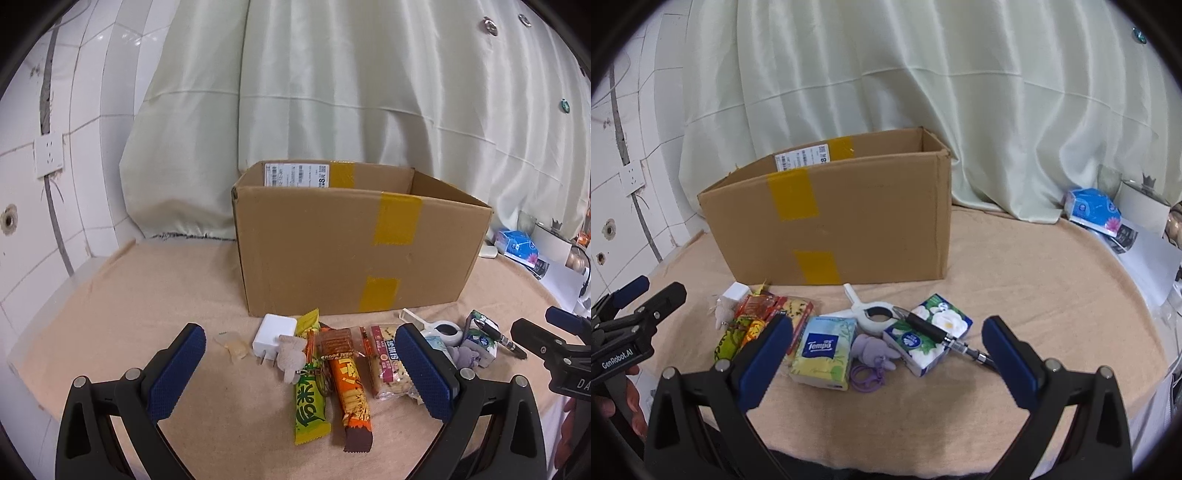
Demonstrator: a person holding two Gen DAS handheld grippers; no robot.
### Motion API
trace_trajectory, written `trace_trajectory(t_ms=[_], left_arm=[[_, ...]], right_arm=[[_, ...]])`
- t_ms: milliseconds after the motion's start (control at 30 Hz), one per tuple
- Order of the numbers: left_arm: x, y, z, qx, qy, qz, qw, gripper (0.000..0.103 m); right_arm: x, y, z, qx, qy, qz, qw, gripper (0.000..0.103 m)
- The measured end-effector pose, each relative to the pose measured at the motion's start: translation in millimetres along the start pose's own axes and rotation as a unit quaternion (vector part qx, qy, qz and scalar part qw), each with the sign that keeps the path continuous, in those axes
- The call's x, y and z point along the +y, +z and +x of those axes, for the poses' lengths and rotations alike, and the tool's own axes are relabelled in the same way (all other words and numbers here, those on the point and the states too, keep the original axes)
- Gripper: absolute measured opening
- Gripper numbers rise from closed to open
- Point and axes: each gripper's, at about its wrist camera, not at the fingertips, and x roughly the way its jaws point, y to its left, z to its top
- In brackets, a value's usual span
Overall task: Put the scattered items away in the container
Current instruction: 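Move the left gripper toward the grey plush toy among the snacks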
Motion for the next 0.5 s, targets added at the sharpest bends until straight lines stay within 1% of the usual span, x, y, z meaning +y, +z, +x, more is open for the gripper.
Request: trace_trajectory(t_ms=[167,267,367,500], left_arm=[[7,-10,15,0.022,0.012,-0.005,0.9997,0.103],[10,-20,27,0.038,0.021,-0.003,0.9991,0.103],[12,-31,43,0.058,0.022,-0.001,0.9981,0.103],[12,-40,61,0.075,0.021,-0.006,0.9970,0.103]], right_arm=[[1,-3,0,-0.013,-0.008,-0.012,1.000,0.103],[0,-7,5,-0.014,-0.017,-0.023,0.999,0.103],[-7,-15,13,-0.008,-0.016,-0.017,1.000,0.103],[-18,-21,21,0.000,-0.016,-0.003,1.000,0.103]])
